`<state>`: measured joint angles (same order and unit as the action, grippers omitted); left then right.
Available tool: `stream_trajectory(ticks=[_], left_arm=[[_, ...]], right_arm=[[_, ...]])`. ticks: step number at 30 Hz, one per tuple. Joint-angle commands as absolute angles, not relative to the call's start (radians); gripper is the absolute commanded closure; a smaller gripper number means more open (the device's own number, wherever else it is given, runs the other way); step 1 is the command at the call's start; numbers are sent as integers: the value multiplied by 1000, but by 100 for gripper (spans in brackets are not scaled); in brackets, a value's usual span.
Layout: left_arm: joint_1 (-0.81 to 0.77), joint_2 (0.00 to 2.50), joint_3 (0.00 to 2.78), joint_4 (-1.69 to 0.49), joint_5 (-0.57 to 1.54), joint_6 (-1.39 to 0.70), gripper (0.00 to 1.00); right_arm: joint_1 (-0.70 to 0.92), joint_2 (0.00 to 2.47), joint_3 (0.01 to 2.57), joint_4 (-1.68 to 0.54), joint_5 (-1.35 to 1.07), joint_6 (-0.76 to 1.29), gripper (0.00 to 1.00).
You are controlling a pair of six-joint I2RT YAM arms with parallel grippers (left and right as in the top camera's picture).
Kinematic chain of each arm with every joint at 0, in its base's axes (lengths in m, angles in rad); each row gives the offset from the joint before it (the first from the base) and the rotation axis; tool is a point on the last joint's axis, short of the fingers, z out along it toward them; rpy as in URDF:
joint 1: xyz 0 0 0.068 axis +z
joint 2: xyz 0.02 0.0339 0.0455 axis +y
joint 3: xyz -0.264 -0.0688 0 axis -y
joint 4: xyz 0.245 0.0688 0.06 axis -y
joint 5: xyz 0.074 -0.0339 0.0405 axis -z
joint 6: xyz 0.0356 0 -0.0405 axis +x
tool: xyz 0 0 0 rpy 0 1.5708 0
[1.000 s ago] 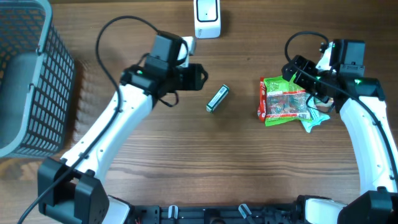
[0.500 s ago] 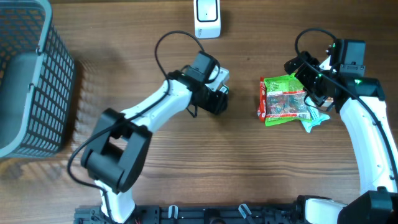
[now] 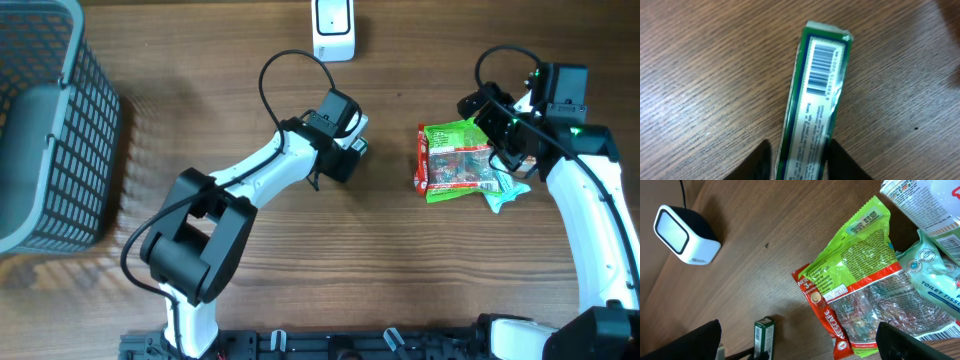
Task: Scan the item barcode
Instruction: 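Lift the green gum box with the left gripper toward the scanner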
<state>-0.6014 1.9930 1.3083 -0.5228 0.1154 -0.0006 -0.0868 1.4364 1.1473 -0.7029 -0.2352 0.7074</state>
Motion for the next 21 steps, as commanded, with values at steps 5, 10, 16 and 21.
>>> stream_trajectory(ticks=[5,10,16,21], left_arm=[[-613,2011,1292,-528,106,-19,67],[-612,2007,1295,-526,106,-30,82],[-595,1953,1322,-538,108,-95,83],[-570,1852,1344,-543,171,-147,82]], right_arm=[[-88,1422,1158,-701,-237,718,0],[-88,1422,1158,-701,-237,718,0],[-88,1422,1158,-700,-237,718,0],[-88,1422,1158,-700,-237,717,0]])
